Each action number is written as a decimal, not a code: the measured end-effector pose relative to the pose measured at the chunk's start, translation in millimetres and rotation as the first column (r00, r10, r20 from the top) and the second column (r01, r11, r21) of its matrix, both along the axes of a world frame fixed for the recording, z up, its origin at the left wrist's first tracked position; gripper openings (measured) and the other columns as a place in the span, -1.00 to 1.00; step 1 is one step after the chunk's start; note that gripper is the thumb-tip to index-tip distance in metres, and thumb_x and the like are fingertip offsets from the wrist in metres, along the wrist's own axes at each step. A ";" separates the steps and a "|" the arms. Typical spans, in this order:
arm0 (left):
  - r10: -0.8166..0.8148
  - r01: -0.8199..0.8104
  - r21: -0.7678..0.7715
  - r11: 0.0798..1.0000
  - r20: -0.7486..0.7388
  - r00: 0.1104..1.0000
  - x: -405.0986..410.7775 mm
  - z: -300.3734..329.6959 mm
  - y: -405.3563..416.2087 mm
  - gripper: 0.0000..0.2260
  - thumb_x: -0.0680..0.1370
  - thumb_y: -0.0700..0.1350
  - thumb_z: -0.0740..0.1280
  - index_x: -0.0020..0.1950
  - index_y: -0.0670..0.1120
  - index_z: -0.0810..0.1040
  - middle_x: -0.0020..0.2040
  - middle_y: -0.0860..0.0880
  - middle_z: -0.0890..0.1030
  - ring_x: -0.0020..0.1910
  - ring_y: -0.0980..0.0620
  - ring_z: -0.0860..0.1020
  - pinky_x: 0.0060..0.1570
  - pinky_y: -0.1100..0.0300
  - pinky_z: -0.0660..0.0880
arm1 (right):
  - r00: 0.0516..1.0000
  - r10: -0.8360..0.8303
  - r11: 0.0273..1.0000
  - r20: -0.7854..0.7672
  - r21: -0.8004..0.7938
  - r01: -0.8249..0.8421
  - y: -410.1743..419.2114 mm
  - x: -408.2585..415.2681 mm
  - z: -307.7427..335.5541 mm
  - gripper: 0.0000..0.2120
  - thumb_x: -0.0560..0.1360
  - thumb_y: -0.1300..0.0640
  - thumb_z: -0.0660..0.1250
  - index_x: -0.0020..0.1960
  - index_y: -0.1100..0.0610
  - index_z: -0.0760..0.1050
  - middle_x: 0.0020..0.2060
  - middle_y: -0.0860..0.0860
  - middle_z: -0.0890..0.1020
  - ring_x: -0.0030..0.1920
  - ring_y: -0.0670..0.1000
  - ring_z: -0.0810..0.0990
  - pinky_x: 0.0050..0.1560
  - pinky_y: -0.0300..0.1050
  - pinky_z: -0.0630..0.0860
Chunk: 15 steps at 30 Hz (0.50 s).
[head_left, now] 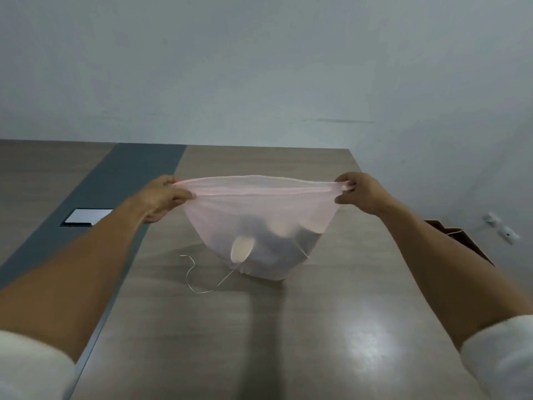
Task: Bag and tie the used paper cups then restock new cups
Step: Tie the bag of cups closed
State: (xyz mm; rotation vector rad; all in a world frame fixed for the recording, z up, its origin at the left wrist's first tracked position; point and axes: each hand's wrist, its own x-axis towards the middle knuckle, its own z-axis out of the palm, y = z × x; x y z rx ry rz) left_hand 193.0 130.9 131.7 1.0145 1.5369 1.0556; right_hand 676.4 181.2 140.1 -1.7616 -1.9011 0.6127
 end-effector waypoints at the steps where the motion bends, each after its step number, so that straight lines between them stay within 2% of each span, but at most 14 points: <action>1: -0.031 0.037 0.031 0.999 -0.162 0.986 -0.8 -2.1 -2.9 -0.70 0.42 -0.40 0.53 0.08 -0.21 0.57 -0.04 -0.17 0.61 -0.10 -0.02 0.60 0.01 0.16 0.62 | 1.000 -0.023 0.998 -0.012 0.052 0.024 1.5 0.7 -3.6 -0.82 0.40 0.16 0.56 -0.05 0.03 0.61 -0.24 0.00 0.63 -0.23 0.03 0.59 -0.16 -0.15 0.51; 2: -0.029 0.051 0.076 0.996 -0.268 0.963 0.1 -3.9 -4.2 -0.71 0.43 -0.39 0.53 0.10 -0.27 0.58 -0.04 -0.22 0.63 -0.11 -0.06 0.61 -0.02 0.13 0.63 | 0.998 -0.054 0.995 -0.043 0.087 0.058 3.2 1.6 -5.6 -0.90 0.45 0.13 0.52 -0.15 0.05 0.60 -0.33 -0.01 0.62 -0.31 0.02 0.57 -0.28 -0.18 0.47; 3: -0.007 0.043 0.116 0.992 -0.296 0.955 1.2 -4.9 -5.2 -0.76 0.48 -0.35 0.50 0.11 -0.32 0.57 -0.07 -0.27 0.64 -0.16 -0.07 0.62 -0.07 0.13 0.65 | 0.993 -0.085 0.991 -0.082 0.097 0.093 5.2 2.3 -7.2 -0.88 0.48 0.09 0.48 -0.21 0.06 0.60 -0.39 -0.02 0.62 -0.38 0.01 0.54 -0.35 -0.19 0.45; 5: 0.040 0.005 0.170 0.985 -0.259 0.965 3.0 -3.0 -4.8 -0.79 0.59 -0.24 0.42 0.12 -0.37 0.55 -0.14 -0.32 0.65 -0.29 -0.01 0.67 -0.19 0.17 0.67 | 0.989 -0.111 0.991 -0.095 0.063 0.117 8.9 4.4 -10.0 -0.80 0.53 0.03 0.41 -0.22 0.09 0.62 -0.40 0.02 0.62 -0.38 0.02 0.53 -0.34 -0.17 0.43; 6: 0.039 0.004 0.180 0.984 -0.236 0.971 5.8 -1.0 -4.1 -0.78 0.62 -0.19 0.39 0.13 -0.35 0.55 -0.18 -0.31 0.65 -0.32 0.02 0.68 -0.22 0.16 0.67 | 0.992 -0.116 0.993 -0.047 0.022 0.117 10.1 5.3 -10.7 -0.77 0.55 0.02 0.39 -0.20 0.14 0.64 -0.35 0.05 0.64 -0.32 0.07 0.55 -0.29 -0.14 0.43; 8: -0.002 0.045 0.184 0.982 -0.231 0.973 10.6 2.0 -2.6 -0.79 0.64 -0.15 0.36 0.12 -0.30 0.55 -0.21 -0.28 0.64 -0.33 0.01 0.68 -0.19 0.09 0.67 | 0.966 -0.151 0.983 0.210 -0.069 0.168 12.9 -0.4 -8.4 -0.75 0.53 0.01 0.33 -0.04 0.18 0.66 -0.13 0.13 0.66 -0.05 0.17 0.59 -0.06 -0.05 0.46; 9: -0.025 0.072 0.187 0.980 -0.240 0.970 13.1 2.5 -2.3 -0.81 0.65 -0.14 0.34 0.11 -0.27 0.55 -0.22 -0.27 0.63 -0.32 -0.02 0.68 -0.15 0.03 0.67 | 0.914 -0.177 0.978 0.365 -0.040 0.206 12.1 -9.6 -4.2 -0.70 0.51 -0.02 0.32 0.12 0.13 0.64 0.08 0.15 0.64 0.14 0.21 0.56 0.12 0.03 0.45; 10: -0.040 0.090 0.195 0.977 -0.246 0.968 15.6 3.6 -2.0 -0.83 0.66 -0.13 0.34 0.10 -0.25 0.55 -0.22 -0.27 0.63 -0.30 -0.04 0.69 -0.10 -0.03 0.66 | 0.873 -0.188 0.981 0.449 0.036 0.192 12.4 -22.3 -0.4 -0.55 0.47 -0.08 0.31 0.31 0.06 0.56 0.30 0.16 0.55 0.34 0.23 0.46 0.31 0.12 0.37; 11: -0.052 0.104 0.204 0.974 -0.247 0.968 17.5 4.1 -1.7 -0.85 0.66 -0.13 0.33 0.09 -0.22 0.55 -0.21 -0.27 0.63 -0.29 -0.07 0.69 -0.07 -0.05 0.66 | 0.885 -0.151 0.986 0.441 0.125 0.107 11.2 -40.3 2.5 -0.38 0.45 -0.15 0.32 0.46 0.02 0.42 0.47 0.14 0.41 0.48 0.22 0.32 0.43 0.18 0.25; 13: -0.067 0.122 0.217 0.968 -0.245 0.967 19.6 4.2 0.1 -0.87 0.66 -0.12 0.34 0.07 -0.19 0.56 -0.21 -0.28 0.65 -0.26 -0.10 0.69 -0.06 -0.05 0.66 | 0.915 0.079 0.952 0.396 0.242 -0.187 7.4 -85.2 3.2 -0.15 0.42 -0.25 0.31 0.62 0.00 0.15 0.60 0.10 0.21 0.60 0.16 0.14 0.53 0.21 0.09; 14: -0.073 0.129 0.218 0.967 -0.249 0.966 19.1 4.0 0.3 -0.86 0.65 -0.11 0.34 0.07 -0.18 0.57 -0.21 -0.28 0.66 -0.24 -0.11 0.69 -0.07 -0.03 0.66 | 0.888 0.190 0.928 0.419 0.218 -0.302 4.4 -109.2 -3.0 -0.11 0.44 -0.27 0.31 0.64 0.01 0.06 0.61 0.10 0.19 0.61 0.15 0.12 0.56 0.22 0.05; 15: -0.078 0.134 0.217 0.967 -0.248 0.966 17.7 3.6 1.0 -0.85 0.65 -0.11 0.35 0.08 -0.20 0.57 -0.20 -0.28 0.67 -0.24 -0.11 0.70 -0.08 -0.02 0.67 | 0.863 0.260 0.920 0.433 0.162 -0.358 1.6 -129.7 -11.5 -0.15 0.49 -0.26 0.29 0.64 0.02 0.04 0.58 0.12 0.27 0.60 0.15 0.17 0.56 0.22 0.03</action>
